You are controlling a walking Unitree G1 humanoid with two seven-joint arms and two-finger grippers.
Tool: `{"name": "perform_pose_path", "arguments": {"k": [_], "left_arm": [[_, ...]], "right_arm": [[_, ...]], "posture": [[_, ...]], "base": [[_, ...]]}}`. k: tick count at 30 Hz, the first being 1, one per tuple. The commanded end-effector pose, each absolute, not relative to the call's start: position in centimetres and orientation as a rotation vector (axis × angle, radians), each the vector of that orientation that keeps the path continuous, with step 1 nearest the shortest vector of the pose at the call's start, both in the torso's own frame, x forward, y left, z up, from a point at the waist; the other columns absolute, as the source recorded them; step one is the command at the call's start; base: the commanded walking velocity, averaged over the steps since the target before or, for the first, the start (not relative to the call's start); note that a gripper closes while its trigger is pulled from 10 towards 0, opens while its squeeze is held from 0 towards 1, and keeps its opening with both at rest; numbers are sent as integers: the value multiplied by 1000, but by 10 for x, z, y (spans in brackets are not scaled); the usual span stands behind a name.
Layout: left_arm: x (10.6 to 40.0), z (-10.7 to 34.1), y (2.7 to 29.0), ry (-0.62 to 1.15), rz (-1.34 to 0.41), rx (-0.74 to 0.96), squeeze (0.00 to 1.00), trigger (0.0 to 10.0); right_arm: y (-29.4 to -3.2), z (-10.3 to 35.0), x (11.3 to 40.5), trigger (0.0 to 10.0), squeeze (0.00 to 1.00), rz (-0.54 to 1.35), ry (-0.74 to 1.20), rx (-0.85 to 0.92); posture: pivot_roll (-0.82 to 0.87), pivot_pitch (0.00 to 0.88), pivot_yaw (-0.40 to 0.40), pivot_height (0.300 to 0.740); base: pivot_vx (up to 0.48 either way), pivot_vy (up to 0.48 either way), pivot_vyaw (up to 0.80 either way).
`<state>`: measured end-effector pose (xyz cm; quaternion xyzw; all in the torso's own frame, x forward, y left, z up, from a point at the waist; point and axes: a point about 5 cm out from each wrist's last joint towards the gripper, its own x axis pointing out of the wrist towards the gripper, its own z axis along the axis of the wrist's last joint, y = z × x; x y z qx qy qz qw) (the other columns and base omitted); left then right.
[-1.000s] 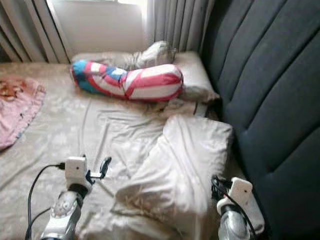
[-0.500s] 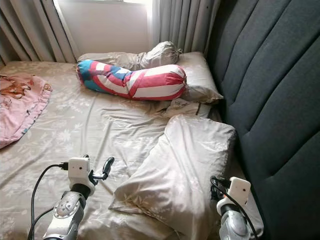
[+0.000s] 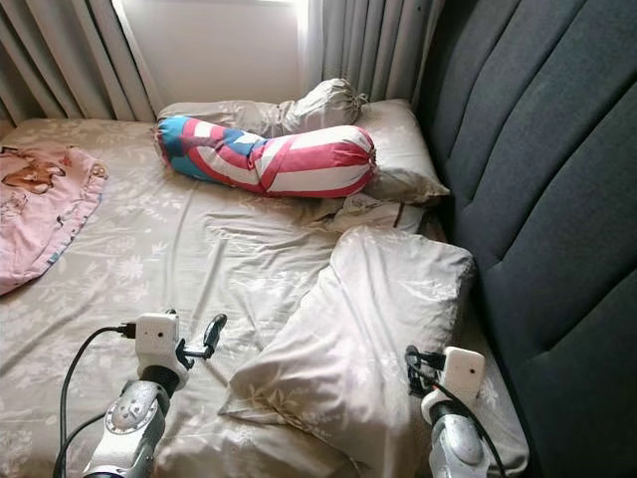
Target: Clean up the room
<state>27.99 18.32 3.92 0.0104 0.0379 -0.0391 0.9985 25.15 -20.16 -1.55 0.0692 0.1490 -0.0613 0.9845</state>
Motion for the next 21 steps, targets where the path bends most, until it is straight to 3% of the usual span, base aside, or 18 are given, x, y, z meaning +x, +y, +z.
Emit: {"name": "perform_pose_path", "arguments": {"k": [1,4,12,21], "left_arm": [[281,41,185,80,-89,41,0,10000],[281,42,185,78,-91,48,0,10000],[282,43,188,76,-88,35,0,10000],[281,41,189,85,-105,53,0,10000]], "right_arm": [[-198,-9,256,10000,0,-103,258,111],[-197,-12,257,10000,0,-116,290,94],[-199,-21,246,10000,0,-136,336,77],[-199,-20,247,10000,0,-152,320,64]], "posture": [[-50,0,-48,740],[-50,0,-43,740],[-51,0,-33,691],[-50,0,-31,691]], "base": [[0,0,0],[0,0,0],[0,0,0],[0,0,0]]}}
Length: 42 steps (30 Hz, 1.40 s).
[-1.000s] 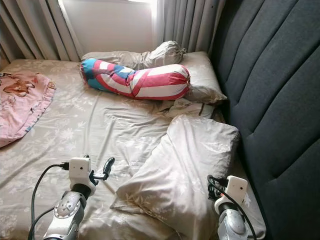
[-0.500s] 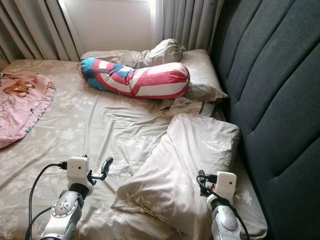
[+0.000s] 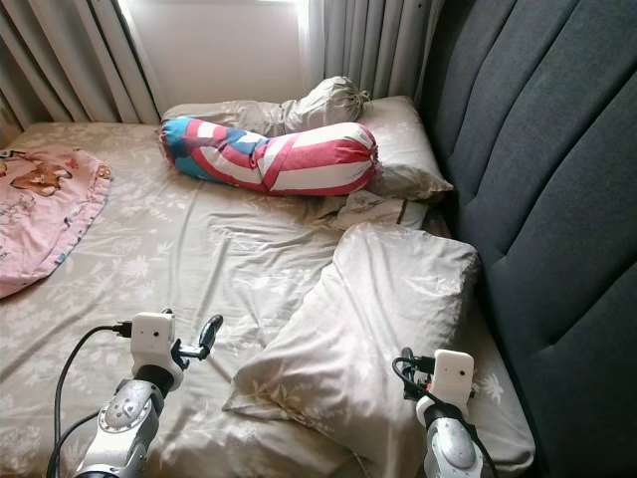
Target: Clean up the room
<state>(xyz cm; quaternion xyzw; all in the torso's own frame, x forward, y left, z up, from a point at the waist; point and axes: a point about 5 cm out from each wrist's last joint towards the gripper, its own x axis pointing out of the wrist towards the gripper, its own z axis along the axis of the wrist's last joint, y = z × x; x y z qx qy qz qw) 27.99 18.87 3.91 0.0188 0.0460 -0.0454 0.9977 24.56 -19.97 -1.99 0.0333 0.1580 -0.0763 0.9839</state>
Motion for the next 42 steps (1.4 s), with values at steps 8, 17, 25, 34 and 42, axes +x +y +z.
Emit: {"name": "perform_pose_path", "arguments": {"k": [8,17,25,34,42], "left_arm": [[281,41,188,88,-102,53,0,10000],[284,43,188,84,-93,54,0,10000],[284,43,190,87,-84,57,0,10000],[285,42,190,93,-76,58,0,10000],[285,43,190,89,-79,59,0,10000]], "right_arm": [[-196,-20,249,10000,0,-136,335,58],[-196,-19,250,10000,0,-123,334,68],[-195,-20,251,10000,0,-123,339,83],[-195,-20,251,10000,0,-115,346,94],[-194,-20,251,10000,0,-112,344,103]], "posture": [[-46,0,-39,667],[-40,0,-51,667],[-35,0,-52,667],[-29,0,-56,667],[-31,0,-55,667]], "base": [[0,0,0],[0,0,0],[0,0,0],[0,0,0],[0,0,0]]}}
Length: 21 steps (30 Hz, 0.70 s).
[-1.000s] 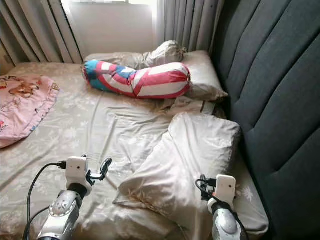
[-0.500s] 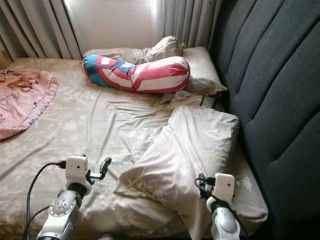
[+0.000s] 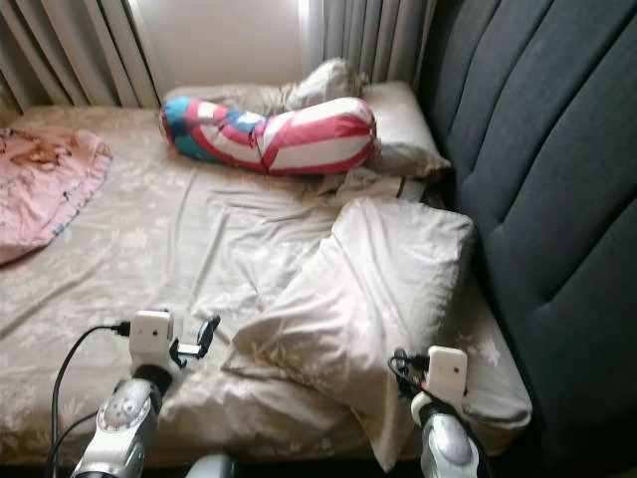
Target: Clean up the room
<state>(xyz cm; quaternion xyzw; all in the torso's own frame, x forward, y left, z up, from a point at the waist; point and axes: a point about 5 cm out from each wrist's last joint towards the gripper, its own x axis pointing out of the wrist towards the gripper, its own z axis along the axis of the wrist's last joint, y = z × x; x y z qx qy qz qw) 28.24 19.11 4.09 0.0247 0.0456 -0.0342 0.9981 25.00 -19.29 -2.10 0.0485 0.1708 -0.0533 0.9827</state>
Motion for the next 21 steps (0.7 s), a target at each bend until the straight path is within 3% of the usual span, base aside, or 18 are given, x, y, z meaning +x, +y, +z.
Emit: {"name": "perform_pose_path", "arguments": {"k": [1,12,21], "left_arm": [[285,43,190,89,-79,59,0,10000],[285,44,189,88,-83,50,0,10000],[286,43,188,90,-86,42,0,10000]], "right_arm": [[-194,-20,251,10000,0,-111,345,103],[-194,-20,251,10000,0,-102,348,105],[-195,-20,252,10000,0,-97,350,106]], "posture": [[-31,0,-55,667],[-31,0,-59,667],[-30,0,-65,667]], "base": [[0,0,0],[0,0,0],[277,0,0]]}}
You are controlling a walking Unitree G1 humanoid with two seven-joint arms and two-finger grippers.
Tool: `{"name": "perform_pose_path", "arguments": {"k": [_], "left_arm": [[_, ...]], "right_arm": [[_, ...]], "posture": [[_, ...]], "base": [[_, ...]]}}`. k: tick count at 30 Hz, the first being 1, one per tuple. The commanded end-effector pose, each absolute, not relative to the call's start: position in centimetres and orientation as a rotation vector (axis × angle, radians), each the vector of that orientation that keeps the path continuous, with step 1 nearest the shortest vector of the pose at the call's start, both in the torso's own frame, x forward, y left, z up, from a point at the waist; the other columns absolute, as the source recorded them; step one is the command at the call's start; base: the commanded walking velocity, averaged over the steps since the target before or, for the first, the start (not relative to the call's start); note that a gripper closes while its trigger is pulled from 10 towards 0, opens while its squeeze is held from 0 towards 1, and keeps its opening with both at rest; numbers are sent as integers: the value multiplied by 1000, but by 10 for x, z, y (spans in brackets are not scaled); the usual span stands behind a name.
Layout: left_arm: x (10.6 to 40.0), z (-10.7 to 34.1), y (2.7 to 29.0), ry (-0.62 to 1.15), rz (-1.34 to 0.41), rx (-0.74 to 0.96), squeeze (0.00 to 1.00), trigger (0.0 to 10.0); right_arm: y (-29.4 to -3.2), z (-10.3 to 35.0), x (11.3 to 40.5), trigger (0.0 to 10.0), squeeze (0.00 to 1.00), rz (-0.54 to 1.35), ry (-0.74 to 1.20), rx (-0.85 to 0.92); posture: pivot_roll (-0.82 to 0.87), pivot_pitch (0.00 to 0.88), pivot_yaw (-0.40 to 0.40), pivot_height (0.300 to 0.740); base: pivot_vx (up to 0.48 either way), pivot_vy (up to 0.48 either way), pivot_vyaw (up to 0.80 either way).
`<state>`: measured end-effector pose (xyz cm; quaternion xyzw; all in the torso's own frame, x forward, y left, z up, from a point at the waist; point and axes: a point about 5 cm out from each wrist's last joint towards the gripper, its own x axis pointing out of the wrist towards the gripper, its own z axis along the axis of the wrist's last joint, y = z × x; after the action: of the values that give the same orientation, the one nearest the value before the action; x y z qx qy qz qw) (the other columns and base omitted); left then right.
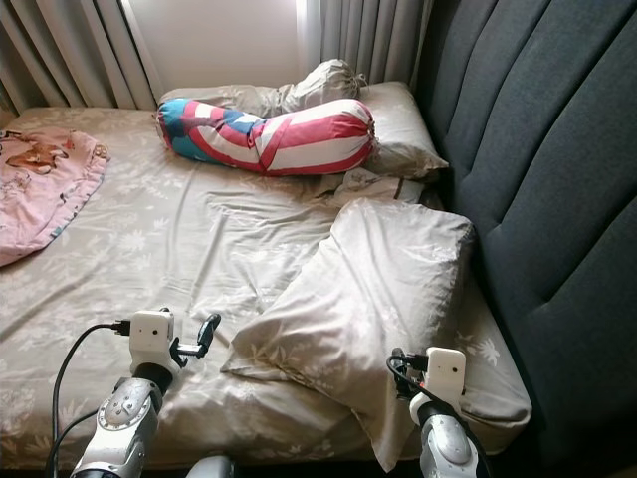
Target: Clean up the room
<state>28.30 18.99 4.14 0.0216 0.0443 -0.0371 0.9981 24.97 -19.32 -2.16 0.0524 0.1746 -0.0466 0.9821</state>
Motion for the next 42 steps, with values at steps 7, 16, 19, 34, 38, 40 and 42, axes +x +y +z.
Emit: {"name": "perform_pose_path", "arguments": {"k": [7,16,19,34,38,40,42], "left_arm": [[287,44,187,89,-87,40,0,10000],[287,44,188,89,-84,43,0,10000],[287,45,189,89,-85,50,0,10000],[289,63,196,50,-159,108,0,10000],[290,69,196,39,-190,123,0,10000],[292,78,195,23,-214,133,0,10000],[292,79,193,25,-243,145,0,10000]], "right_arm": [[-196,-20,253,10000,0,-94,353,105],[-196,-18,256,10000,0,-102,353,114],[-196,-17,259,10000,0,-116,357,139],[-189,-1,292,10000,1000,-72,417,221],[-192,4,297,10000,1000,-122,403,246],[-195,7,300,10000,1000,-152,395,260],[-198,6,299,10000,1000,-182,415,251]], "posture": [[-30,0,-68,667],[-28,0,-63,667],[-26,0,-56,667],[31,0,-1,667],[39,8,11,667],[52,40,27,667],[60,48,35,667]], "base": [[331,0,0],[301,0,0],[0,0,0],[0,0,0],[0,0,0],[0,0,0],[0,0,0]]}}
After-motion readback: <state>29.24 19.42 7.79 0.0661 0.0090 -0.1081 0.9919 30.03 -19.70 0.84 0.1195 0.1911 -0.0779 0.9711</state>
